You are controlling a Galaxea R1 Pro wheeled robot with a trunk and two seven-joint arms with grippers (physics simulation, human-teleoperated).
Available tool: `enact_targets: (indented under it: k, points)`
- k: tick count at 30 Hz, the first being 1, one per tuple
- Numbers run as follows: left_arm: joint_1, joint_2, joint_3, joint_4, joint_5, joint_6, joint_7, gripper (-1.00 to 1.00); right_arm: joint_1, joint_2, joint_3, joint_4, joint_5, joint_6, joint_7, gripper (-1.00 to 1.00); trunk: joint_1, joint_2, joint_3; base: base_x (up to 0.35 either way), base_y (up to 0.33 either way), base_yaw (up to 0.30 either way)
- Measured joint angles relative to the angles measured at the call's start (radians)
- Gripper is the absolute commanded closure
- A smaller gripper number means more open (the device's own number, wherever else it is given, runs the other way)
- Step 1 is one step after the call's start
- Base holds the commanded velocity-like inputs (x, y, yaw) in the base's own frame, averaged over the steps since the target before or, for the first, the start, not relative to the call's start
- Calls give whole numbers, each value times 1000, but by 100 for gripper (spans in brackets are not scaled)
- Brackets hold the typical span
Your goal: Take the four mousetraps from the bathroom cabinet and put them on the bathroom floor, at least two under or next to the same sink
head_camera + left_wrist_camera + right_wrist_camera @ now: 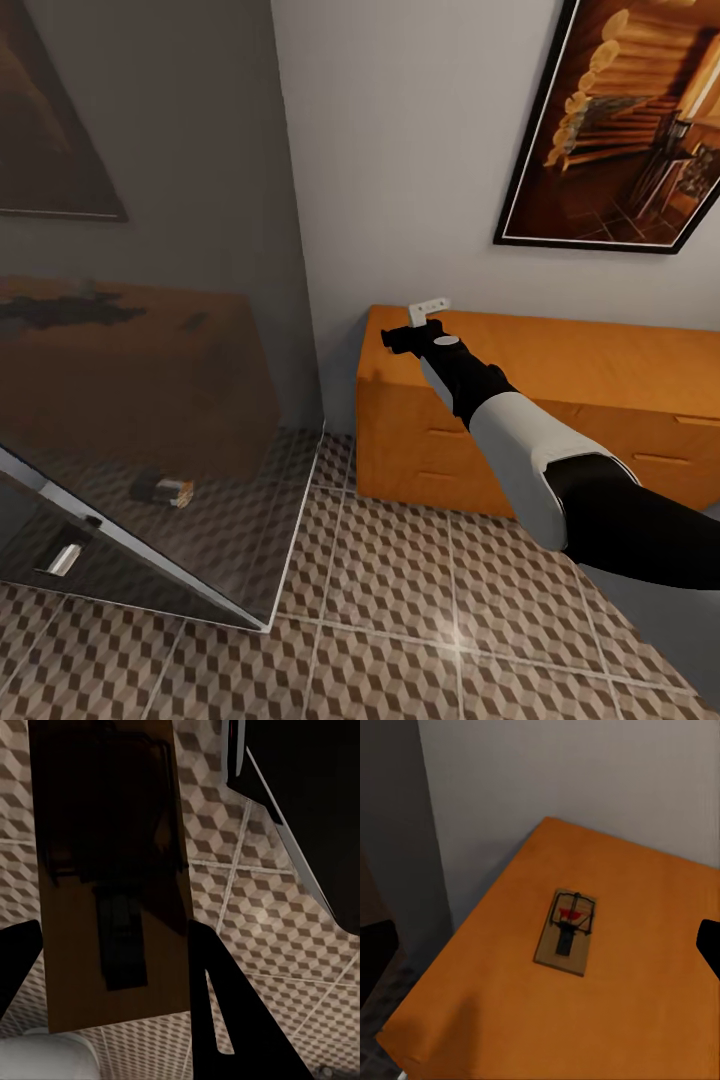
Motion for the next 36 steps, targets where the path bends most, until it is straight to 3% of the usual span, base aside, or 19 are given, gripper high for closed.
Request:
enact_targets:
  k: [36]
  points:
    - [0, -1, 0, 0, 0, 0, 0, 100, 0, 0, 0, 8, 0, -1, 0, -100, 0, 0, -58, 73, 0, 0]
